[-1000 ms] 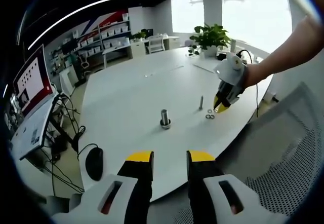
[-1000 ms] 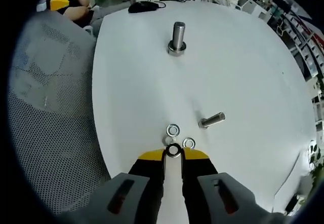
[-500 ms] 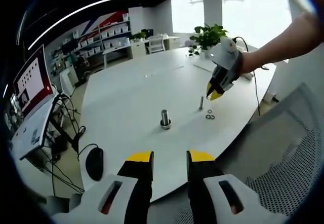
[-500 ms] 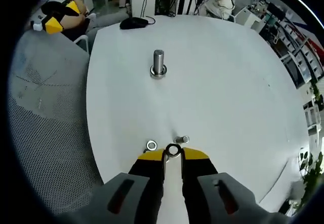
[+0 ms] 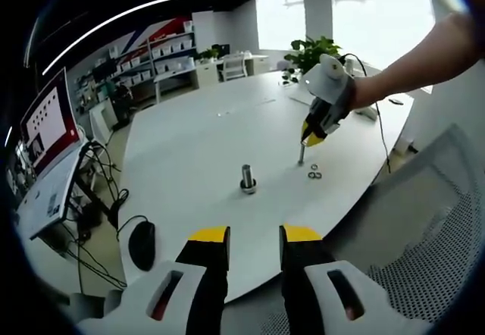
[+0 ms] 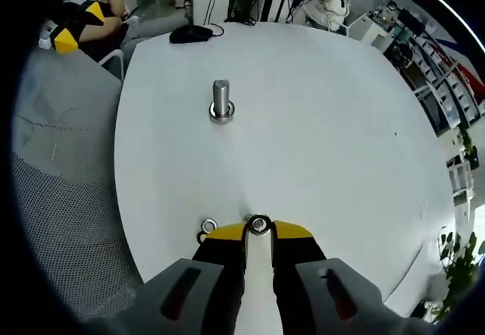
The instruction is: Place the washer onto the threaded stud by aligning its center hole with the stud, sliding it down to the base, and recovering from edge contact or off-axis alignment until the washer reaches the visible bottom stop.
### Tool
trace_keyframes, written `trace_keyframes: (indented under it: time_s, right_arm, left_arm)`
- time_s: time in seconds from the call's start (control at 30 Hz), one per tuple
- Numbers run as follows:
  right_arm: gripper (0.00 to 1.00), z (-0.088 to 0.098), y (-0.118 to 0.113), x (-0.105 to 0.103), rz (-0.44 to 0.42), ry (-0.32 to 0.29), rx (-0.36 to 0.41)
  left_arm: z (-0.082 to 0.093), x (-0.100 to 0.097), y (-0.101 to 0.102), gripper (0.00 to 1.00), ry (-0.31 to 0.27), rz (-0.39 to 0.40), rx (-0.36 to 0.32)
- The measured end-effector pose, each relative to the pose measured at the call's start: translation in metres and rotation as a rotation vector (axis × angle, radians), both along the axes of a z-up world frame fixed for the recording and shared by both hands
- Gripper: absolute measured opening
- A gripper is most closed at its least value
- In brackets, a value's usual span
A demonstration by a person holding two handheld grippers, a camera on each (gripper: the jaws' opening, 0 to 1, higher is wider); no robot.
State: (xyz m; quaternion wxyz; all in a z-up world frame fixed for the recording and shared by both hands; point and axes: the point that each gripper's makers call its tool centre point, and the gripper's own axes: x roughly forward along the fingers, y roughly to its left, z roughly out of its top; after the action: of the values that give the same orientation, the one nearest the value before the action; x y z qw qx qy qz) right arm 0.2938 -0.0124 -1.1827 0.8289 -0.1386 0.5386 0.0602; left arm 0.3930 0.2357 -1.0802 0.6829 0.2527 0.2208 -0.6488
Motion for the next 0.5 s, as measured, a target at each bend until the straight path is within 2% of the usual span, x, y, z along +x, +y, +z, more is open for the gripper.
trace_keyframes:
  time_s: [0.5]
  right_arm:
    - [0.14, -0.015, 0.005, -0.008, 0.0, 0.052, 0.006]
  left_arm:
    - [-0.004, -0.003, 0.002, 0.23, 0.009, -0.008, 0.022]
